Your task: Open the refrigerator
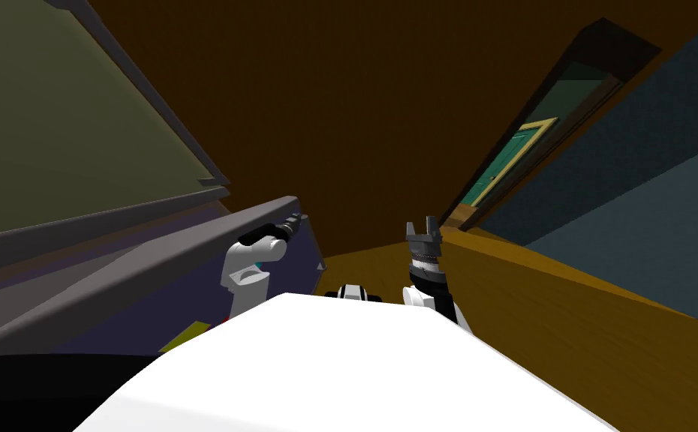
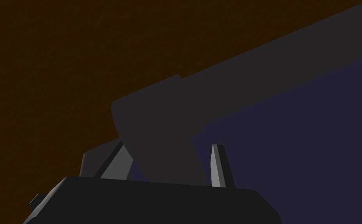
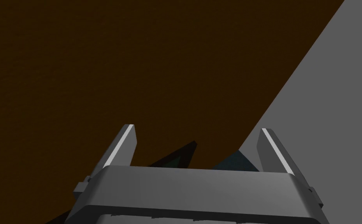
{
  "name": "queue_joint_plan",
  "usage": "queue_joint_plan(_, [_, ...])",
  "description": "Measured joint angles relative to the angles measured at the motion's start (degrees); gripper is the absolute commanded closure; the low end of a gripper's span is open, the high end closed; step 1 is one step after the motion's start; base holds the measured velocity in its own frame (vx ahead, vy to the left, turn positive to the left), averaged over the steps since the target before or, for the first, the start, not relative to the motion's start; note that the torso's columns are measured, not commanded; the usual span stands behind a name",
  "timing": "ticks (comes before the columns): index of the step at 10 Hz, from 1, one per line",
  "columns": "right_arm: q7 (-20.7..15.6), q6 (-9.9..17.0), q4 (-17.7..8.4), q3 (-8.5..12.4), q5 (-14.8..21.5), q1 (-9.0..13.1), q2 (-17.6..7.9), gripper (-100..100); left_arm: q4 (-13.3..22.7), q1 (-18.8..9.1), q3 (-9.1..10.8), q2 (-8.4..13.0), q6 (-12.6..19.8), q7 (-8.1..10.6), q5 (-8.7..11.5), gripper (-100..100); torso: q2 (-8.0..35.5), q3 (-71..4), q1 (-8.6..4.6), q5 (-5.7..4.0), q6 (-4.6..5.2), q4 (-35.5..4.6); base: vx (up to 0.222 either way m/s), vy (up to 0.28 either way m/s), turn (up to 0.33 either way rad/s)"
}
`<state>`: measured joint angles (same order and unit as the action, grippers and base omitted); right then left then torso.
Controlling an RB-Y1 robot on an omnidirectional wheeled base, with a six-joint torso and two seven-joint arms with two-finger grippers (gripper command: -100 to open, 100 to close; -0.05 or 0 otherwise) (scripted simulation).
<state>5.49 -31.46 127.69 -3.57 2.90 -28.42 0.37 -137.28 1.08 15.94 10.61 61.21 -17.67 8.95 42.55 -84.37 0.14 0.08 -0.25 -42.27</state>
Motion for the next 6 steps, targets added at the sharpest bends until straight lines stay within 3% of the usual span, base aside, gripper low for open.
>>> queue_joint_plan(4, [0.0, 0.0, 0.0, 0.0, 0.0, 0.0, 0.0, 0, -3.5, 2.5, -3.03, 0.0, 0.5, -1.81, 3.3, 100, -0.1, -0.1, -0.08, -0.05, 0.09, 0.0, -0.201, -0.225, -0.135])
queue_joint_plan(6, [0.0, 0.0, 0.0, 0.0, 0.0, 0.0, 0.0, 0, -5.0, 4.0, -4.27, 0.1, 0.4, -2.8, 5.2, 100, -0.3, -0.2, -0.15, -0.13, 0.34, 0.0, -0.162, -0.141, -0.091])
